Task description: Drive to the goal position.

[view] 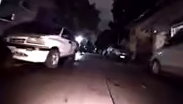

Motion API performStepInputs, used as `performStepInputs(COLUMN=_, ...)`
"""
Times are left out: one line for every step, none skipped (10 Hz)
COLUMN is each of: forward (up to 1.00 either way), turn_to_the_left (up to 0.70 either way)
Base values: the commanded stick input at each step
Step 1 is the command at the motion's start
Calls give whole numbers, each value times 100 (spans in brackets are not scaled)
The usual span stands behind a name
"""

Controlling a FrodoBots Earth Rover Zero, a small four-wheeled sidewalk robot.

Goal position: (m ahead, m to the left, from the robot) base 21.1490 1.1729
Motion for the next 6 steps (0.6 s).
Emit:
performStepInputs(forward=70, turn_to_the_left=0)
performStepInputs(forward=70, turn_to_the_left=0)
performStepInputs(forward=70, turn_to_the_left=0)
performStepInputs(forward=70, turn_to_the_left=0)
performStepInputs(forward=70, turn_to_the_left=0)
performStepInputs(forward=70, turn_to_the_left=0)
